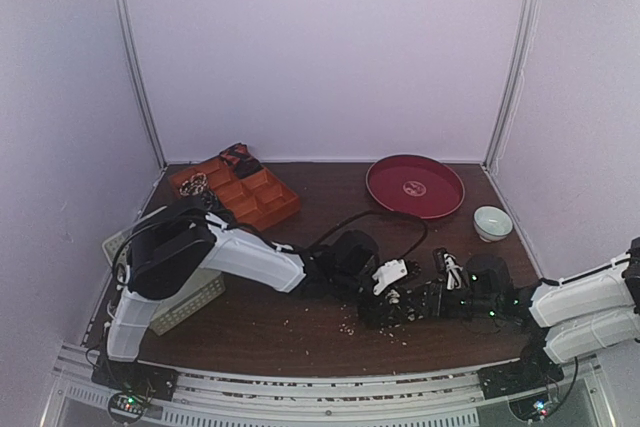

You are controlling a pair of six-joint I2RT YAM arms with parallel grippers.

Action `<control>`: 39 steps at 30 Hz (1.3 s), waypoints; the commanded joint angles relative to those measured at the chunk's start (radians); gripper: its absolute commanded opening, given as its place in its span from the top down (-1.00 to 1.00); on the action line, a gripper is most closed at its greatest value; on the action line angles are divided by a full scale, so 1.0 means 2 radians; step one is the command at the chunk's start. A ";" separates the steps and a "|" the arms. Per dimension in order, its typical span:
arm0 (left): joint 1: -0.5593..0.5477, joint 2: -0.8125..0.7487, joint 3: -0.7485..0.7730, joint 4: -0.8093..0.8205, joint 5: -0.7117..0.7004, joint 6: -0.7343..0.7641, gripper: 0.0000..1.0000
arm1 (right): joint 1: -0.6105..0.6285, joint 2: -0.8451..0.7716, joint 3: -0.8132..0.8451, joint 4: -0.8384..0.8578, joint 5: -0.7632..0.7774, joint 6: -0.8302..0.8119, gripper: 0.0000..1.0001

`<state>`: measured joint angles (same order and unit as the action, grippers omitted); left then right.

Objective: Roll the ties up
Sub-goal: Roll the tie at the center of the board.

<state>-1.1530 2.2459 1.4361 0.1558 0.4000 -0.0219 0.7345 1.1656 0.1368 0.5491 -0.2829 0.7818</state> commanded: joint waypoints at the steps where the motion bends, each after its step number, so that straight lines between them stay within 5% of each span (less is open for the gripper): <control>1: -0.002 0.018 0.023 0.009 0.019 -0.005 -0.20 | -0.002 0.012 -0.007 -0.002 -0.013 0.003 0.13; 12: -0.005 0.002 0.001 -0.008 0.034 0.013 0.12 | -0.008 0.046 -0.010 0.040 -0.057 0.007 0.20; 22: -0.004 -0.094 -0.094 0.000 -0.039 -0.001 -0.45 | -0.004 0.105 -0.014 0.128 -0.090 0.049 0.21; 29: -0.004 -0.196 -0.211 0.033 -0.113 -0.060 -0.46 | 0.023 0.145 0.006 0.159 -0.085 0.073 0.21; 32: -0.004 -0.228 -0.249 0.045 -0.149 -0.100 -0.34 | 0.050 0.157 0.022 0.160 -0.078 0.085 0.22; 39: -0.005 -0.254 -0.306 0.077 -0.190 -0.214 0.52 | 0.072 0.166 0.030 0.161 -0.063 0.107 0.26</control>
<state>-1.1603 1.7615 0.8749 0.2199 0.0830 -0.2878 0.8661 1.4895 0.1886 0.8867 -0.4370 0.9714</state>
